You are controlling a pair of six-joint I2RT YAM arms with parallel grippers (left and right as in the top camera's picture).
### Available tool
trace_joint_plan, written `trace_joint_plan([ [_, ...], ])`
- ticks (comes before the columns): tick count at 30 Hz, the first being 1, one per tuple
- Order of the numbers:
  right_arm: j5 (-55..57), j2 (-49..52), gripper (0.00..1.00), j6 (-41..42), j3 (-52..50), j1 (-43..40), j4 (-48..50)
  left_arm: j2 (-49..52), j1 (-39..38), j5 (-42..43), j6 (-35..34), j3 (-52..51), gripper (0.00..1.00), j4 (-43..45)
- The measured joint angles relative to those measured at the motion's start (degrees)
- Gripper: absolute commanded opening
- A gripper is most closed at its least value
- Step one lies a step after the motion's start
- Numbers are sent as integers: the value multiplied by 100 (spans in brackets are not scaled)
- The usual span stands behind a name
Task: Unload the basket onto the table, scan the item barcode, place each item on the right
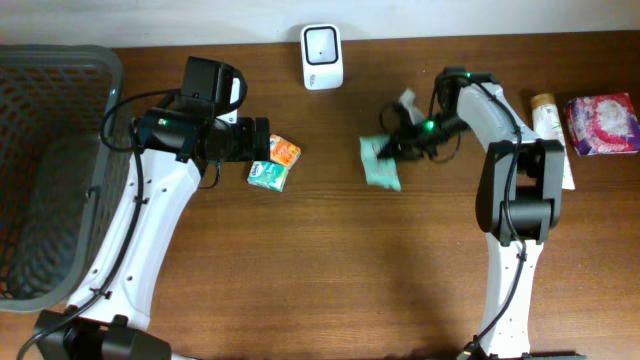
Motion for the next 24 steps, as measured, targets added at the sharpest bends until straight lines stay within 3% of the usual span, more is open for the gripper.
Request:
trace_joint_plan([
  [1, -249, 11, 4, 592, 380, 4, 577, 0, 0, 0, 0, 0, 99, 7],
  [3, -439, 28, 4, 2203, 798, 35, 2881, 0, 0, 0, 0, 0, 99, 11],
  [4, -411, 20, 4, 3482, 859, 136, 4548, 0, 0, 0, 0, 0, 99, -20],
  [6, 195, 37, 4, 4627, 863, 455, 5849, 0, 0, 0, 0, 0, 99, -2],
  [9, 1574, 37, 4, 5407, 855, 1187, 6551, 0, 0, 0, 0, 0, 99, 0],
  [16, 4439, 197, 4, 5534, 855, 1751, 6782, 0, 0, 0, 0, 0, 99, 7],
  [24, 4725, 503, 4, 5530, 855, 1753, 7099, 0, 0, 0, 0, 0, 99, 7],
])
